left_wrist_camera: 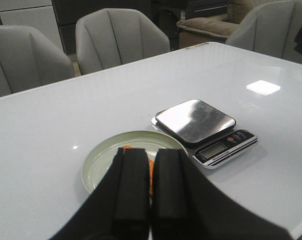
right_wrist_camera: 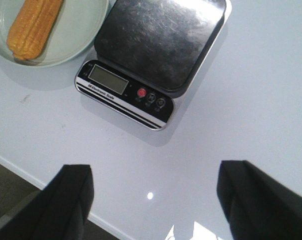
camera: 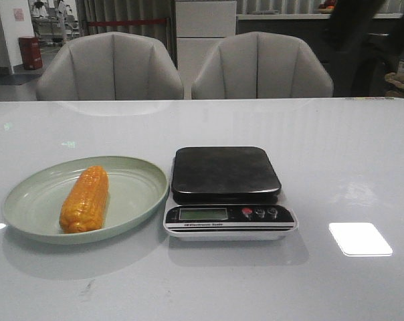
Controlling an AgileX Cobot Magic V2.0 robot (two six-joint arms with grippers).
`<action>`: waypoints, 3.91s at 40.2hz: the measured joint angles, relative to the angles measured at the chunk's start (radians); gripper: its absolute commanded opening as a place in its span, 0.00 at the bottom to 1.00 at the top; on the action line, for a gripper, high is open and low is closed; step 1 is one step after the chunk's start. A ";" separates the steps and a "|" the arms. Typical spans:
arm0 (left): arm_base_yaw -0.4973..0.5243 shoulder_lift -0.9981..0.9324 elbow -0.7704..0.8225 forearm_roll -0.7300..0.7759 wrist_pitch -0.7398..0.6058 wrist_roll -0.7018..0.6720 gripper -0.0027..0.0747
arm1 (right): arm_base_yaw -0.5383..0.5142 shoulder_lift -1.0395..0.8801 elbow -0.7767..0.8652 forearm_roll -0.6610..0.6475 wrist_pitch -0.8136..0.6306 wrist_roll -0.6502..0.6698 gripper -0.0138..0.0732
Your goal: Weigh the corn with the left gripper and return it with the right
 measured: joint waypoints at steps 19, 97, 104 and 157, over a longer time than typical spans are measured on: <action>0.000 0.000 0.000 0.000 0.000 0.000 0.19 | -0.004 -0.650 0.415 -0.006 -0.200 -0.013 0.86; 0.105 0.000 0.027 -0.026 -0.082 0.000 0.19 | -0.004 -1.197 0.896 -0.039 -0.594 -0.015 0.35; 0.318 0.000 0.141 -0.139 -0.280 0.041 0.19 | -0.004 -1.197 0.896 -0.039 -0.594 -0.015 0.35; 0.673 0.000 0.415 -0.192 -0.649 0.072 0.19 | -0.004 -1.197 0.896 -0.039 -0.593 -0.015 0.35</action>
